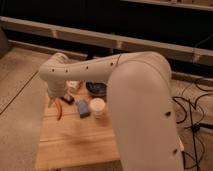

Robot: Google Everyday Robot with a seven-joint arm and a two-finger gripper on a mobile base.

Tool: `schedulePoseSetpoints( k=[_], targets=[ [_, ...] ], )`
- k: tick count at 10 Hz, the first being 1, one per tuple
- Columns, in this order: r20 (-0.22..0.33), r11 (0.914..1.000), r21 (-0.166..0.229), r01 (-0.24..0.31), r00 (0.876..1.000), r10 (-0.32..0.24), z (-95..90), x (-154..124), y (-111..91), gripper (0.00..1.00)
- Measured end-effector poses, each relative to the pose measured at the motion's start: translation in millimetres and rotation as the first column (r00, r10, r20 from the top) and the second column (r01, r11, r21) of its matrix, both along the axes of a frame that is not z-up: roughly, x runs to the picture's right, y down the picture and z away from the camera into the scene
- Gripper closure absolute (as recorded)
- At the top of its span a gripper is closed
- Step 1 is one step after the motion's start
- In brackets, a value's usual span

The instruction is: Drag the pepper across the table

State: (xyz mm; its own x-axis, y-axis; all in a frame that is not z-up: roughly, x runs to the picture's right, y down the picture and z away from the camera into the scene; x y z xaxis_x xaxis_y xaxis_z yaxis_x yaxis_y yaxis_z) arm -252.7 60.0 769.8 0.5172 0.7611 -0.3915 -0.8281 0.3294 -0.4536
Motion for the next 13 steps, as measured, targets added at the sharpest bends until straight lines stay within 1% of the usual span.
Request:
schedulePoseSetpoints(
  k=[2,3,4,9,10,11,12,13],
  targets=[
    [0.006,0.9998,0.022,-0.003,1.0,0.003,15.1,-4.5,-11.5,0.35],
    [0.019,0.999,0.044,-0.008,1.0,0.007,24.3,-8.2,-19.2,0.35],
    [0.03,0.9988,0.048,-0.006,1.0,0.005,32.6,-12.2,-19.5,0.35],
    [0.029,0.9989,0.047,-0.003,1.0,0.001,33.3,-12.5,-18.4,0.35],
    [0.026,0.9994,0.034,0.001,1.0,-0.002,35.2,-12.9,-13.4,0.35],
    [0.023,0.9999,-0.008,0.012,1.0,-0.012,43.0,-14.5,3.3,0.35],
    [0.043,0.9972,-0.071,0.022,0.999,-0.019,53.0,-27.8,26.6,0.35],
    [0.057,0.9933,-0.111,0.034,0.998,-0.028,60.7,-38.6,40.4,0.35]
  ],
)
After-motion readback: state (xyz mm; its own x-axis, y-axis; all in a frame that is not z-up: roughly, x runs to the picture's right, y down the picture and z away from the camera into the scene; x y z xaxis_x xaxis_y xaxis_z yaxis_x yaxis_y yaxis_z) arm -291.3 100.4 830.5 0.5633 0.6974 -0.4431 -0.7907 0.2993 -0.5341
